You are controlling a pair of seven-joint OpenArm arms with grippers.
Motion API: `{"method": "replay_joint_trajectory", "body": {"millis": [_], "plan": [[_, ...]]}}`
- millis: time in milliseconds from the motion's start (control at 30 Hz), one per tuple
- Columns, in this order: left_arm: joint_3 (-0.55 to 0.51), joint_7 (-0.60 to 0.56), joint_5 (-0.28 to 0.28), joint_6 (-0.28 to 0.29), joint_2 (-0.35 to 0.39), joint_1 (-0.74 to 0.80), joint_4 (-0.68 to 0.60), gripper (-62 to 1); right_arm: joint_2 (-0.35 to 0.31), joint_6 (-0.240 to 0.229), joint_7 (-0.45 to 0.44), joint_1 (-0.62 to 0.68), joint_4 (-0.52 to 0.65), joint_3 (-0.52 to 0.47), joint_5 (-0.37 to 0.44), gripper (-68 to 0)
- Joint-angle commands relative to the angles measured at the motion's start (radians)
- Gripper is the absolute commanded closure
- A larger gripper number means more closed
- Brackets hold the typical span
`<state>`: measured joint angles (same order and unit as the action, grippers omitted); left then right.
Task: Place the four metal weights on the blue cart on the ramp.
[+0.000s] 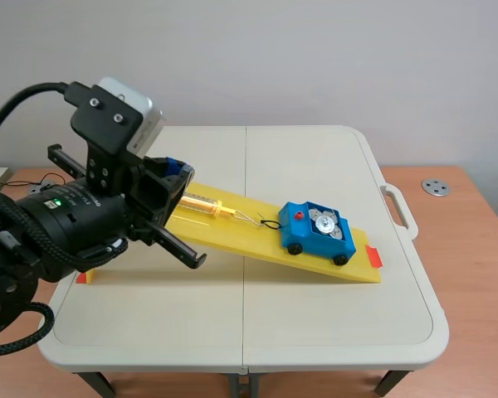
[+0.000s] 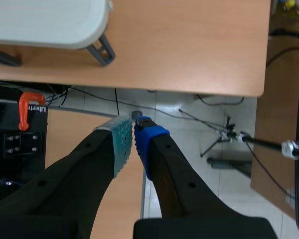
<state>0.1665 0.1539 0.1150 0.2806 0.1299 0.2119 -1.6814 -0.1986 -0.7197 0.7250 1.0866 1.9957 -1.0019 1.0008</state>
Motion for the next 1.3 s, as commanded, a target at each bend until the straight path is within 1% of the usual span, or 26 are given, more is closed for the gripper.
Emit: {"method": "replay_joint_trajectory", "body": {"millis": [0, 133, 300, 433, 567, 633, 800, 967, 1133, 1267], "plan": [[-0.001, -0.107, -0.021, -0.055, -0.019, -0.034, -0.037, -2.7, -0.006, -0.026, -0.034, 0.064, 0.078, -0.078, 0.121, -5.9], [0.009, -0.120, 0.011, -0.087, -0.018, -0.062, 0.013, -2.7, 0.010, -0.026, 0.004, 0.130, 0.078, -0.166, 0.174, -5.9], [0.009, -0.130, 0.010, -0.095, -0.018, -0.093, 0.058, -2.7, 0.011, -0.026, 0.048, 0.171, 0.077, -0.262, 0.237, -5.0], [0.009, -0.131, 0.014, -0.114, -0.018, -0.113, 0.088, -2.7, 0.011, -0.026, 0.074, 0.171, 0.077, -0.304, 0.272, -5.0], [0.009, -0.135, 0.014, -0.115, -0.018, -0.118, 0.097, -2.7, 0.011, -0.026, 0.102, 0.172, 0.077, -0.309, 0.272, -5.0], [0.009, -0.135, 0.014, -0.128, -0.018, -0.118, 0.097, -2.7, 0.011, -0.026, 0.112, 0.172, 0.076, -0.309, 0.272, -5.0], [0.009, -0.135, 0.014, -0.137, -0.018, -0.118, 0.097, -2.7, 0.011, -0.026, 0.111, 0.171, 0.075, -0.309, 0.294, -5.0], [0.009, -0.134, 0.014, -0.137, -0.018, -0.118, 0.097, -2.7, 0.012, -0.026, 0.111, 0.171, 0.075, -0.309, 0.294, -5.0], [0.009, -0.135, 0.014, -0.137, -0.018, -0.118, 0.097, -2.7, 0.031, -0.026, 0.111, 0.171, 0.075, -0.309, 0.294, -5.0], [0.009, -0.135, 0.014, -0.137, -0.018, -0.118, 0.097, -2.7, 0.033, -0.026, 0.106, 0.171, 0.075, -0.309, 0.294, -5.0]]}}
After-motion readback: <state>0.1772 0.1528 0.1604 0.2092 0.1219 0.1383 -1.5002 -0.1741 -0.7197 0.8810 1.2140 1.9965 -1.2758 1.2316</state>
